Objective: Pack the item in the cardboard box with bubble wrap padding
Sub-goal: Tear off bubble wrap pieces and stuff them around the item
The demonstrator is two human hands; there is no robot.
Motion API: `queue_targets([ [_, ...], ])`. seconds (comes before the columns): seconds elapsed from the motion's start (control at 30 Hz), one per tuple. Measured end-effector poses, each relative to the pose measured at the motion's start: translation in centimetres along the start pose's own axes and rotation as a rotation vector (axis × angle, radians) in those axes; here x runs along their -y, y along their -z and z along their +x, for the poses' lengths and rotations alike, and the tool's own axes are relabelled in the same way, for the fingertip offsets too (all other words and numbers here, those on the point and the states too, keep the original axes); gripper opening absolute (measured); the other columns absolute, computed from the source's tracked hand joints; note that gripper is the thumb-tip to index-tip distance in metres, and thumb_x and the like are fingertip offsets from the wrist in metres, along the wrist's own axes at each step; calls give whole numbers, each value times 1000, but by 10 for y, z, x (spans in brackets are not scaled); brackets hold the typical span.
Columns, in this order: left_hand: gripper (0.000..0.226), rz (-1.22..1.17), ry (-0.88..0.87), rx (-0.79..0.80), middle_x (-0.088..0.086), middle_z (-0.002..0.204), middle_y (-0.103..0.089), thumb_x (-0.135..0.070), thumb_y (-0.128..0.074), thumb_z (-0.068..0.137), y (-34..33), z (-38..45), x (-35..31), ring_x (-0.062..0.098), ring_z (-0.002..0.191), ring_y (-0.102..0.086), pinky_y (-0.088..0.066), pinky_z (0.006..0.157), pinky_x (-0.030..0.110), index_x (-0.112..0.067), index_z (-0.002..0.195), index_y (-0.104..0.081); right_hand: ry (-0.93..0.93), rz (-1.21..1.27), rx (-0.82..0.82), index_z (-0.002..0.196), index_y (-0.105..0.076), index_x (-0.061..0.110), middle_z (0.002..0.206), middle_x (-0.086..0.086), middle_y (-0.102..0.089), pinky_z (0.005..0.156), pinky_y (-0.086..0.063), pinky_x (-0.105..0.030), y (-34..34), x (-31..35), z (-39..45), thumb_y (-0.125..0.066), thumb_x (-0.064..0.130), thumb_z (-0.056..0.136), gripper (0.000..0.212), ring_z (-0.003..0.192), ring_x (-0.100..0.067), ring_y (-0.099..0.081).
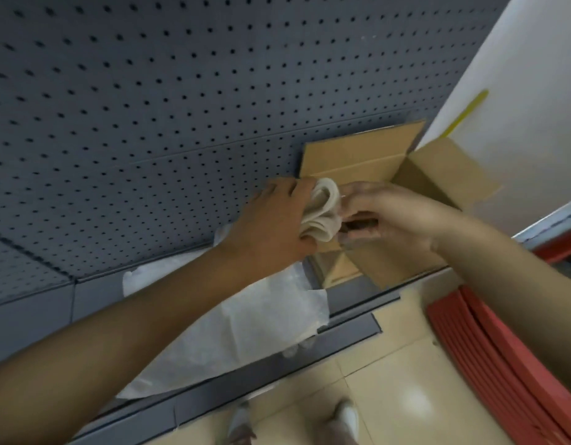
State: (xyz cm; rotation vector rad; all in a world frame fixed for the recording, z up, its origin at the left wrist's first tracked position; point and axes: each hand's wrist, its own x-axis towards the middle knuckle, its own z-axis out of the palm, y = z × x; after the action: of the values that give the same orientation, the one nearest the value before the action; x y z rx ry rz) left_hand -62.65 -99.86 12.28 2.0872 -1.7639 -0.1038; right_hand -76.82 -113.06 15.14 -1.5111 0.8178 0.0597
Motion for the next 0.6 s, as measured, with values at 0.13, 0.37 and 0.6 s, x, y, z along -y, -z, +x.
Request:
queue_targets([
  [0.13, 79, 103, -26, 63, 11, 134, -43, -49, -72, 76, -32, 49, -53, 32, 113, -52, -48, 91, 44, -18, 140, -37, 305, -482, -57, 143, -36, 27, 130, 19, -50, 96, -44, -15, 66, -22, -24, -77, 21, 78, 77, 114, 5, -52],
  [0.37, 47, -9, 55, 125, 2, 106, -63, -39, -66, 84, -79, 128, -113, 25, 98, -66, -53, 82, 36, -15, 123, -57, 493, -923, -112, 146, -36, 10, 149, -7, -39, 113, -32, -31, 161, -57, -9, -84, 33, 69, 94, 135, -17, -39],
  [0.6, 58, -113, 102, 185, 6, 98, -66, -43, -70, 83, -105, 180, -114, 14, 69, -60, -49, 51, 27, -15, 119, -34, 627, -1368, -324, 105, -65, 12, 102, -7, -66, 87, -47, -34, 217, -57, 34, -54, 66, 75, 63, 95, -25, -60],
])
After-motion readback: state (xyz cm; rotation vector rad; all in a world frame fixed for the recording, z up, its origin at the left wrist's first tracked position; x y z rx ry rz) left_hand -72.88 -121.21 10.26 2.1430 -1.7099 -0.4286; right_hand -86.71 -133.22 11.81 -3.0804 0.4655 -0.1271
